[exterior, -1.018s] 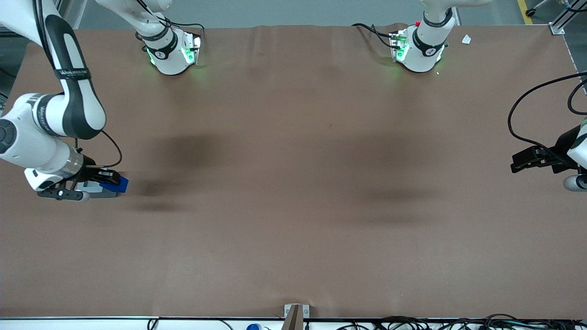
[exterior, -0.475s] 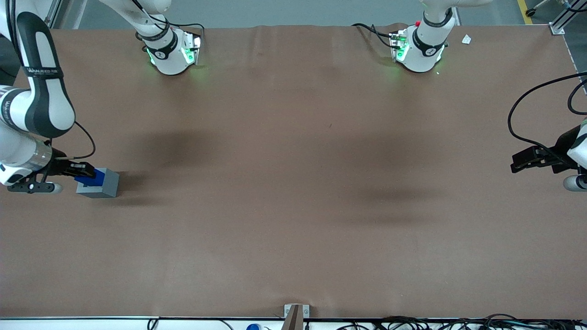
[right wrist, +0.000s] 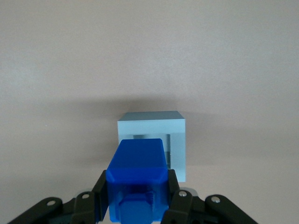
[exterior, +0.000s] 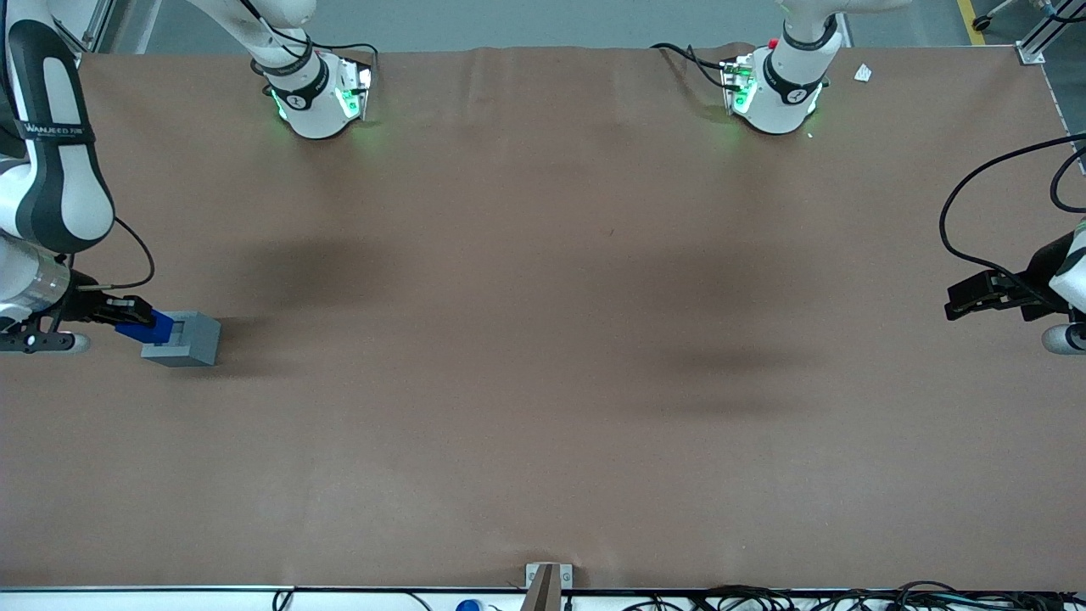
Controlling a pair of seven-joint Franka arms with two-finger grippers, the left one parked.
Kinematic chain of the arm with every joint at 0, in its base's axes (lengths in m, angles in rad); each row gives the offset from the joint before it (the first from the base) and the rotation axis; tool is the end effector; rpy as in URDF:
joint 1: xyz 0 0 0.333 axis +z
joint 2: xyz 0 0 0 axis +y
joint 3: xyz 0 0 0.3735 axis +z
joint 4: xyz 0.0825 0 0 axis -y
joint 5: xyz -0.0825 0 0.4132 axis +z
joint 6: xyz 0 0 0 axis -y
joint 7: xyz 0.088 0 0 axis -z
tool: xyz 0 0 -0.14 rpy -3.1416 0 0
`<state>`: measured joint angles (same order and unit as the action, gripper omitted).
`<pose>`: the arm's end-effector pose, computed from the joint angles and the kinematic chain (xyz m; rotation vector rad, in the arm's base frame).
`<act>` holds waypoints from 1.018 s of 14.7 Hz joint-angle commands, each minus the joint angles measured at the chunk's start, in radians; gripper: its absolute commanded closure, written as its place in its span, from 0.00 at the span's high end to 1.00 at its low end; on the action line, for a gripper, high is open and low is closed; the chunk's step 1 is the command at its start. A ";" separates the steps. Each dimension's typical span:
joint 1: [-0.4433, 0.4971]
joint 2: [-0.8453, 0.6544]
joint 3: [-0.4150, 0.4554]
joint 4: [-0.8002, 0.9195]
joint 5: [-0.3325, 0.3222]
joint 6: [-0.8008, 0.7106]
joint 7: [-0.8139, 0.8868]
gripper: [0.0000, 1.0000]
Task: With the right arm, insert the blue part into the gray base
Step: 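Lower the blue part into the gray base's opening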
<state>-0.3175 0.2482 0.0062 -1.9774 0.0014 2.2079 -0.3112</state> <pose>0.6047 -0.1946 0.3471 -3.1336 0.0018 0.0251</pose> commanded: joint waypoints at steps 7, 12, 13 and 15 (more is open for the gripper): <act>-0.025 0.049 0.014 -0.014 -0.001 0.076 -0.031 0.20; -0.029 0.059 0.014 -0.014 -0.001 0.070 -0.026 0.18; -0.029 0.059 0.014 -0.014 -0.001 0.066 -0.026 0.18; -0.029 0.059 0.014 -0.014 0.000 0.064 -0.022 0.18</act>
<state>-0.3269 0.3153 0.0061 -1.9836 0.0014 2.2757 -0.3264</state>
